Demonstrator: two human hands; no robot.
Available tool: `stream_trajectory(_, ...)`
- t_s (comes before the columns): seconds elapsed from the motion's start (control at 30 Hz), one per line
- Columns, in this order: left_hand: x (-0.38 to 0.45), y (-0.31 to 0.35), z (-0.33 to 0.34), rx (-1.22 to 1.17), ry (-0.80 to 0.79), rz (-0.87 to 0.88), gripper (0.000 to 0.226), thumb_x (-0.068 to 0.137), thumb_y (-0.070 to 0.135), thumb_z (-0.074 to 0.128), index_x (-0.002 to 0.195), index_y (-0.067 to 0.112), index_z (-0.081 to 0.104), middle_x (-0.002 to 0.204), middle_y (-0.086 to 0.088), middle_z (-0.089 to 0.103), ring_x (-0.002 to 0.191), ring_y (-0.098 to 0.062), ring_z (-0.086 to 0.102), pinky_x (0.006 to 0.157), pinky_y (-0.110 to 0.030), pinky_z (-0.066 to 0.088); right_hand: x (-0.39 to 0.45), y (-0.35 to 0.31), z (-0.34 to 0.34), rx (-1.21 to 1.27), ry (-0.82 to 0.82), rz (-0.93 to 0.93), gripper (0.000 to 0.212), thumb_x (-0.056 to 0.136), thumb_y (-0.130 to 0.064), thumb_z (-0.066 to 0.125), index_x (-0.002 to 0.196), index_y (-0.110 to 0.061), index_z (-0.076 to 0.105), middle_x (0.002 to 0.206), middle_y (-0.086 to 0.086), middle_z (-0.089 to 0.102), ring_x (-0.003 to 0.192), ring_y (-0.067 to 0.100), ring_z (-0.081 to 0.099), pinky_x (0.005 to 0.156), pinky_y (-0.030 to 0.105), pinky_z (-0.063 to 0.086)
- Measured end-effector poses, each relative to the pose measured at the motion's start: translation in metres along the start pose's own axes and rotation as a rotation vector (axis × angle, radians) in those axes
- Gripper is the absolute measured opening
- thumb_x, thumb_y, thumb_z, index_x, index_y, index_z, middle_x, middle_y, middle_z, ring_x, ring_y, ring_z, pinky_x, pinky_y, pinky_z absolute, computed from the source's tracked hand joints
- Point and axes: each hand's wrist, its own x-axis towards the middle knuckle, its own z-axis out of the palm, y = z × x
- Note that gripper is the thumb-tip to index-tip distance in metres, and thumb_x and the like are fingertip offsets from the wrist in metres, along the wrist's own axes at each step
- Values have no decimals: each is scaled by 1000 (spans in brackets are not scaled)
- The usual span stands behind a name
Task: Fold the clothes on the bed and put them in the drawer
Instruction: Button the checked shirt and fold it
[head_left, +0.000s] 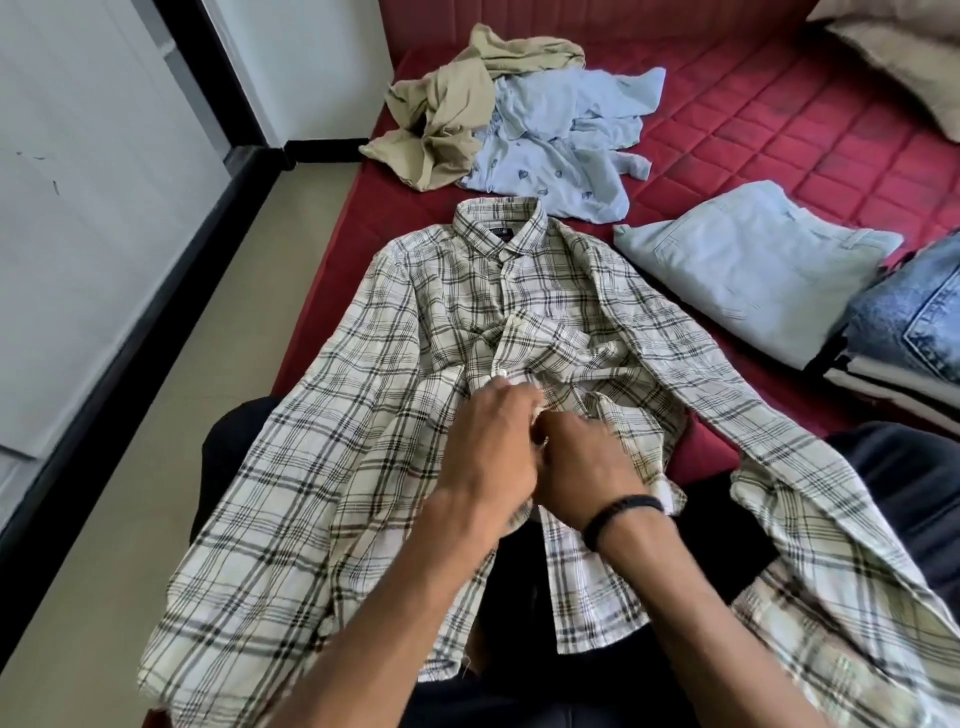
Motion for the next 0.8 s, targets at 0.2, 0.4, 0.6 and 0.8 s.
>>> stream_trajectory(0.2,-2,-60,19,204,-120,-372,16,91,22,78,104,16,73,90,5,73,72,-8,66,52,-12,39,15,20,59,9,60,107,46,86,-52,76,113,-19,61,114,5,61,94,28,67,79,41,60)
stream_trajectory(0.4,3,-53,29,267,-152,-383,13,93,19,75,105,16,70,86,2,71,70,-14,68,60,-28,58,23,29,62,198,175,74,15,94,-33,73,96,-18,72,92,1,72,79,22,70,73,41,62)
stream_trajectory(0.6,4,-49,26,379,-208,-357,14,93,14,71,106,17,66,92,2,70,76,-16,65,68,-32,54,27,39,51,692,98,123,9,97,-25,71,91,-19,72,72,-7,68,57,0,60,53,17,48)
stream_trajectory(0.8,-3,-45,24,169,36,-267,6,94,18,72,95,23,69,90,10,68,74,-6,63,60,-17,47,24,42,44,1004,-39,223,12,100,-23,65,96,-13,68,81,5,66,68,15,59,67,37,55)
